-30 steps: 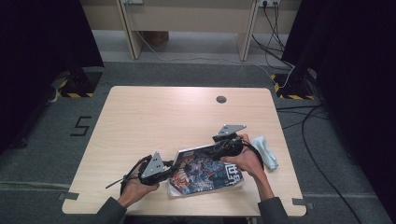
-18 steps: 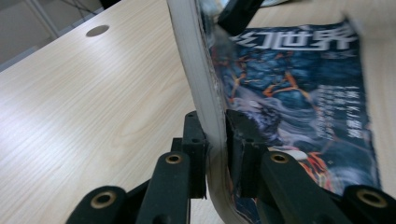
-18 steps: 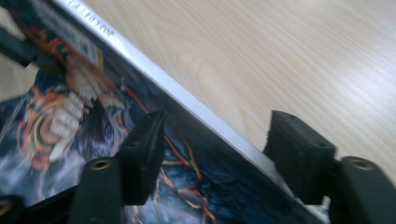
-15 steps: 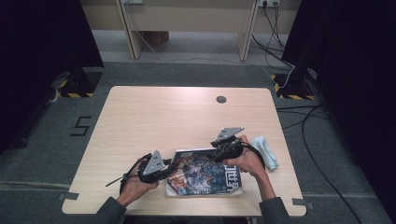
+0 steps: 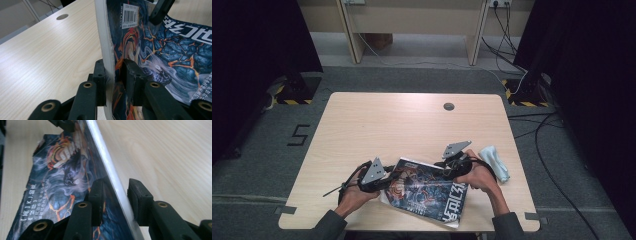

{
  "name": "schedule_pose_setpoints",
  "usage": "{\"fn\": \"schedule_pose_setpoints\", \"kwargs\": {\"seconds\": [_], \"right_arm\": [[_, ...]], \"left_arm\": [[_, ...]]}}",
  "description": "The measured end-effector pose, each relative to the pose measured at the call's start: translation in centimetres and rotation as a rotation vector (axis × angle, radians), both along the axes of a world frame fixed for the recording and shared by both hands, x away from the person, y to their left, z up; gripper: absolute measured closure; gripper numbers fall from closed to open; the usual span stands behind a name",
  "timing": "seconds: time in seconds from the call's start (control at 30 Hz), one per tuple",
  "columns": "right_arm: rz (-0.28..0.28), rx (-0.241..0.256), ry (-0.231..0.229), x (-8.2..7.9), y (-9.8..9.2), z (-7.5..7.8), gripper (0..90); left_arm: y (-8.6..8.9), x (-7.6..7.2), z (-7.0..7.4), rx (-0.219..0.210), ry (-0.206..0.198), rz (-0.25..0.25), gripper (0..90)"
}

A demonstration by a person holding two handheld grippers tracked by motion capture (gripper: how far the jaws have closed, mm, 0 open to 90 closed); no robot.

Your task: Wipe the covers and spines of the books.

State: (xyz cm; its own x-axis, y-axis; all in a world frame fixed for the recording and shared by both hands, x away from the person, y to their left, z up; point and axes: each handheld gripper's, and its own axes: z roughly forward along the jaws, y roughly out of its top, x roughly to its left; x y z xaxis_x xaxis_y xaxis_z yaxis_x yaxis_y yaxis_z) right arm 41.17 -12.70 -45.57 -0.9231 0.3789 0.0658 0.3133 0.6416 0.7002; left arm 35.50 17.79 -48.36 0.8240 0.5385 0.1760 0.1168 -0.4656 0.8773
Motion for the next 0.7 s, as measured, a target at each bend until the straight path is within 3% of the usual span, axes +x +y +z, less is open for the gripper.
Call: {"fn": "schedule_pose_setpoints", "kwargs": {"seconds": [0.07,0.13,0.17,0.23,0.3,0.43,0.7], "right_arm": [[0.038,0.002,0.011,0.0,0.4,-0.4,67.9],[0.071,-0.011,0.028,-0.2,1.0,-0.7,70.7],[0.068,-0.040,0.027,-0.4,1.4,-0.8,70.5],[0.061,-0.079,0.019,-0.5,1.9,-0.7,70.9],[0.057,-0.064,0.028,-0.5,1.9,-0.4,71.9],[0.037,-0.049,0.051,-0.4,1.7,-0.3,69.7],[0.016,-0.028,0.044,-0.2,1.3,0.1,68.5]], "left_arm": [[-0.1,-0.1,0.2,0.003,-0.019,-0.017,72.3],[-0.4,-0.2,0.4,0.013,-0.020,-0.003,71.6],[-0.5,-0.3,0.4,0.033,-0.027,0.001,71.2],[-0.4,-0.1,0.2,0.020,-0.016,0.006,71.0],[-0.2,0.0,0.1,0.007,-0.007,0.009,70.6],[-0.3,-0.1,0.2,0.024,-0.012,0.010,70.6],[-0.4,-0.1,0.1,0.024,-0.006,0.020,70.6]]}}
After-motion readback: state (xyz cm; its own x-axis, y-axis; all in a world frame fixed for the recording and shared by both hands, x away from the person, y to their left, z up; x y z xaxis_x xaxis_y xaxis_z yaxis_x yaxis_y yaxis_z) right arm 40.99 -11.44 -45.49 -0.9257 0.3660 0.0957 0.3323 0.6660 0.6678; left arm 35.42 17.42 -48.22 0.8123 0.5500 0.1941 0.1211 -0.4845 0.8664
